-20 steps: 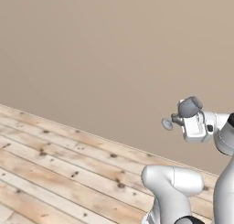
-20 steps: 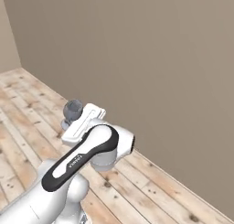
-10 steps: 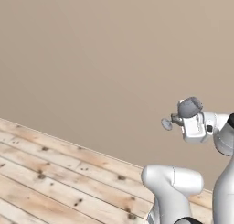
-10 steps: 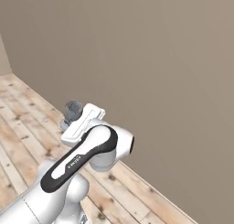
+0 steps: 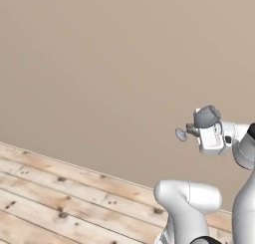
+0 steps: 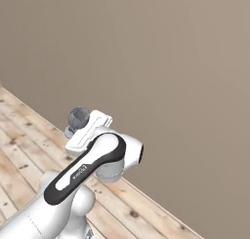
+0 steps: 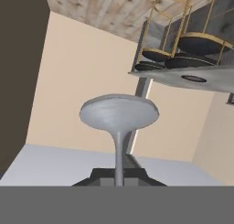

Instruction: Retrieve the wine glasses from the counter and place one next to each plate.

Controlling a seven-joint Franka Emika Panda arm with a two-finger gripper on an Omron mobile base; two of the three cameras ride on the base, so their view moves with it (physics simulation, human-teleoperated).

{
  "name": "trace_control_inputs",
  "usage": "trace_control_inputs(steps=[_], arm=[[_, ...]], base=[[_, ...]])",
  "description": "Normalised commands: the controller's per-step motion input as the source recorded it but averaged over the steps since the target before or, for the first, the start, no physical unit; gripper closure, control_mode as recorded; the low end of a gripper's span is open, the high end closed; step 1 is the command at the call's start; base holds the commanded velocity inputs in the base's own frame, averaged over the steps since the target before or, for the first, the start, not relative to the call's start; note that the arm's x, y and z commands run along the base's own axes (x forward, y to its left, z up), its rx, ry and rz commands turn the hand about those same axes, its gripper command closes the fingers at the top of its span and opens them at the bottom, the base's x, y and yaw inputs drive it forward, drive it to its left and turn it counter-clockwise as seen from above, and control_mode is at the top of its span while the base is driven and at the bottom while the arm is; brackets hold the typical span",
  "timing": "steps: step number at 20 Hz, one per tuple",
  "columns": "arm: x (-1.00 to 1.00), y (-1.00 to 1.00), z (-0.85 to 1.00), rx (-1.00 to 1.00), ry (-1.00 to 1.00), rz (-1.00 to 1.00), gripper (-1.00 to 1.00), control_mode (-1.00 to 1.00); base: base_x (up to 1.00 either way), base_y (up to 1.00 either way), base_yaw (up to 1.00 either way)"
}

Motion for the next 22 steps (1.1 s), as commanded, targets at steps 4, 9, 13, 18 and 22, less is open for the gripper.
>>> trace_control_inputs(steps=[4,9,13,18,22], arm=[[0.0,0.0,0.0,0.0,0.0,0.0,1.0,1.0],[0.0,0.0,0.0,0.0,0.0,0.0,1.0,1.0],[0.0,0.0,0.0,0.0,0.0,0.0,1.0,1.0],[0.0,0.0,0.0,0.0,0.0,0.0,1.0,1.0],[0.0,0.0,0.0,0.0,0.0,0.0,1.0,1.0]], base=[[1.0,1.0,-0.15],[0.95,1.0,-0.09],[0.68,0.43,0.44],[-0.04,0.0,1.0],[-0.02,0.0,1.0]])
